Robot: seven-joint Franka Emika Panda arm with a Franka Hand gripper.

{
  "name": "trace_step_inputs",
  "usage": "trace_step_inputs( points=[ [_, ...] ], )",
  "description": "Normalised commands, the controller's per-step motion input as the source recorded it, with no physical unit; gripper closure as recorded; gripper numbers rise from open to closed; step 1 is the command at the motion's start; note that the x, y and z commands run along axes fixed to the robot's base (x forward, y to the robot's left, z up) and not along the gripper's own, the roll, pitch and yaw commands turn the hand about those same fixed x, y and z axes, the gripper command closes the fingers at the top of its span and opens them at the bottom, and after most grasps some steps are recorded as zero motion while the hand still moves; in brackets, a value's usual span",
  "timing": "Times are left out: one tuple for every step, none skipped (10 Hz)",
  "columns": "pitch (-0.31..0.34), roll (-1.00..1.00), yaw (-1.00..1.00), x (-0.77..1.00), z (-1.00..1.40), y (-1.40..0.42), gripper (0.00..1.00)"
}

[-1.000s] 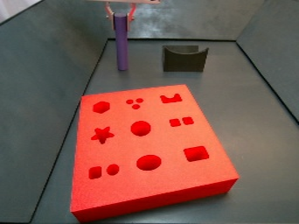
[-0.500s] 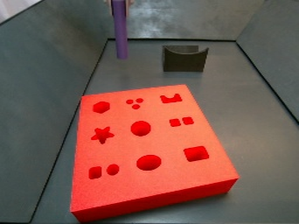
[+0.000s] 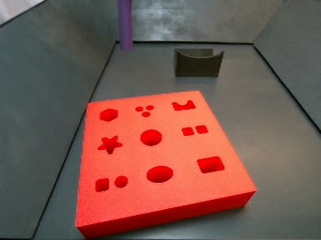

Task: Pick up the round object. Move up. Move to above the board. Insert the round object.
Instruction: Move to above the board.

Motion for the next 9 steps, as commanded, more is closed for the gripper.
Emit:
trace_step_inputs(
  points=[
    [0.138,0.04,-0.06,-0.03,1.0,-0.02,1.0],
    [0.102,0.04,-0.05,-0.03,1.0,-0.02,1.0],
    [0.09,0.04,-0.04,-0.02,1.0,-0.02,1.0],
    [0.088,0.04,-0.03,-0.01,1.0,-0.01,1.0],
    [0.089,0.05,-0.03,0.0,0.81,-0.01,1.0],
    [0.088,0.05,-0.02,0.01,0.59,0.0,1.0],
    [0.083,0.06,-0.02,0.01,0.43,0.0,1.0],
    [0.083,0.06,-0.02,0.01,0.32,0.0,1.0],
    [-0.113,0.17,-0.09,0.33,0.14,-1.0,1.0]
  ],
)
